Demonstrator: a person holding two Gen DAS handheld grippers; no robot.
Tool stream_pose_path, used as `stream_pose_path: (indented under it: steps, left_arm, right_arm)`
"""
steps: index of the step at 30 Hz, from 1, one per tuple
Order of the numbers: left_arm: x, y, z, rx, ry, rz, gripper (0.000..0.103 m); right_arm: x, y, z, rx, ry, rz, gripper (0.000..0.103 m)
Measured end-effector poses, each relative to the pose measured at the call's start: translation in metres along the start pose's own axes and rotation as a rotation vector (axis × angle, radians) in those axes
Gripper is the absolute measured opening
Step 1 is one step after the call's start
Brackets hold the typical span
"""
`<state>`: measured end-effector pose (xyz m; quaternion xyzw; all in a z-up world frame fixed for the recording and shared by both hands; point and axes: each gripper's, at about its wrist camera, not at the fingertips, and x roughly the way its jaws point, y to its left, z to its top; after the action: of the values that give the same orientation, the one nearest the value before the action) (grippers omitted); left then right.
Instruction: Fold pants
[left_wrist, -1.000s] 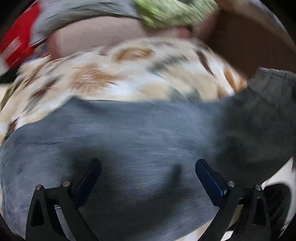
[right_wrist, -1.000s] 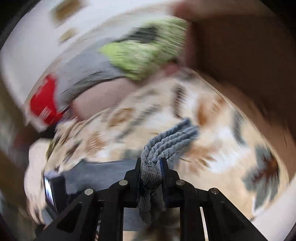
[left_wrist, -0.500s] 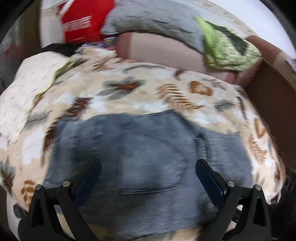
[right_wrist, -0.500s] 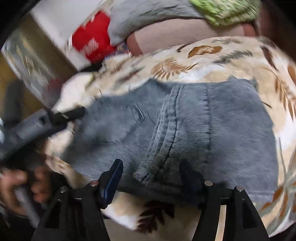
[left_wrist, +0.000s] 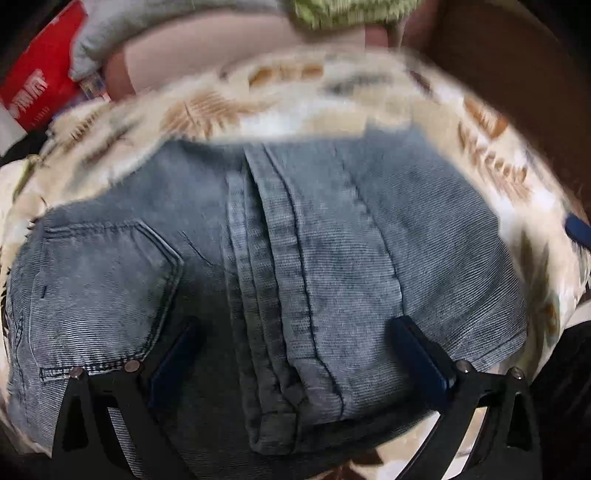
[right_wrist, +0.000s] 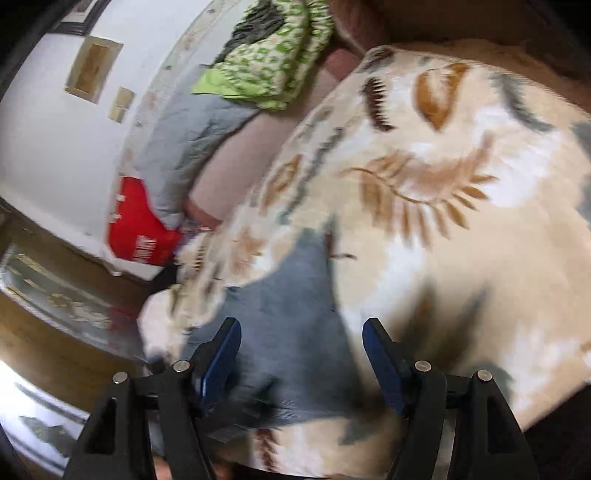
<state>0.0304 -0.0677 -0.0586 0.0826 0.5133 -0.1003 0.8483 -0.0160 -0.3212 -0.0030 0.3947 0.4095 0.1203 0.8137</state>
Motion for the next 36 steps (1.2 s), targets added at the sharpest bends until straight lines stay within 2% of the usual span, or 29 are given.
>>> stream_pose_path:
  steps: [2, 4, 5, 7, 9, 11, 13, 15, 18, 21, 23, 25, 27, 29, 32, 33, 35, 36]
  left_arm:
    - [-0.001, 0.0, 0.0, 0.005, 0.002, 0.002, 0.103]
    - [0.0, 0.002, 0.001, -0.005, 0.012, -0.011, 0.103]
    - [-0.001, 0.003, 0.001, -0.008, 0.012, -0.012, 0.102]
    - [-0.006, 0.005, 0.002, -0.024, 0.009, -0.005, 0.102]
    - [-0.018, 0.004, 0.003, -0.035, -0.032, -0.015, 0.102]
    - [-0.034, -0.004, 0.006, -0.022, -0.089, -0.052, 0.102]
    - [-0.048, -0.022, 0.008, 0.034, -0.152, -0.097, 0.102]
    - [-0.051, -0.046, 0.006, 0.138, -0.187, -0.084, 0.102]
    - [-0.035, -0.068, 0.003, 0.211, -0.156, -0.1, 0.102]
    - [-0.015, -0.078, -0.003, 0.252, -0.107, -0.103, 0.102]
    - [-0.004, -0.076, -0.007, 0.23, -0.087, -0.111, 0.102]
    - [-0.004, -0.073, -0.008, 0.224, -0.096, -0.126, 0.102]
    - [-0.004, -0.074, -0.009, 0.238, -0.101, -0.127, 0.102]
    - [-0.003, -0.073, -0.011, 0.233, -0.106, -0.134, 0.102]
    - [-0.004, -0.075, -0.012, 0.238, -0.106, -0.129, 0.103]
    - [-0.004, -0.075, -0.012, 0.238, -0.106, -0.135, 0.103]
    - [-0.007, -0.074, -0.014, 0.241, -0.11, -0.139, 0.102]
    - [-0.008, -0.072, -0.013, 0.239, -0.109, -0.146, 0.102]
  right_arm:
    - [0.02, 0.011, 0.01, -0.006, 0.063, 0.072, 0.072]
    - [0.042, 0.006, 0.009, 0.024, 0.136, 0.116, 0.072]
    - [0.055, 0.001, 0.005, 0.044, 0.181, 0.104, 0.072]
    - [0.09, -0.018, -0.017, 0.082, 0.349, 0.016, 0.07]
    - [0.087, -0.023, -0.021, 0.089, 0.312, 0.042, 0.068]
    - [0.076, -0.012, -0.008, 0.053, 0.296, 0.046, 0.068]
    - [0.068, -0.003, 0.01, 0.011, 0.25, 0.037, 0.068]
    - [0.066, 0.001, 0.033, 0.001, 0.229, 0.015, 0.068]
    - [0.089, 0.009, 0.064, -0.077, 0.247, -0.065, 0.068]
    - [0.124, 0.008, 0.077, -0.127, 0.322, -0.115, 0.066]
    - [0.148, 0.01, 0.079, -0.171, 0.37, -0.129, 0.058]
    - [0.172, 0.012, 0.08, -0.214, 0.405, -0.191, 0.029]
    - [0.176, 0.021, 0.081, -0.281, 0.377, -0.21, 0.015]
    - [0.179, 0.035, 0.082, -0.339, 0.331, -0.223, 0.014]
    - [0.192, 0.021, 0.079, -0.341, 0.371, -0.28, 0.017]
    - [0.187, 0.013, 0.08, -0.294, 0.353, -0.237, 0.019]
    - [0.17, 0.006, 0.085, -0.219, 0.322, -0.194, 0.03]
    - [0.159, 0.005, 0.086, -0.208, 0.298, -0.194, 0.049]
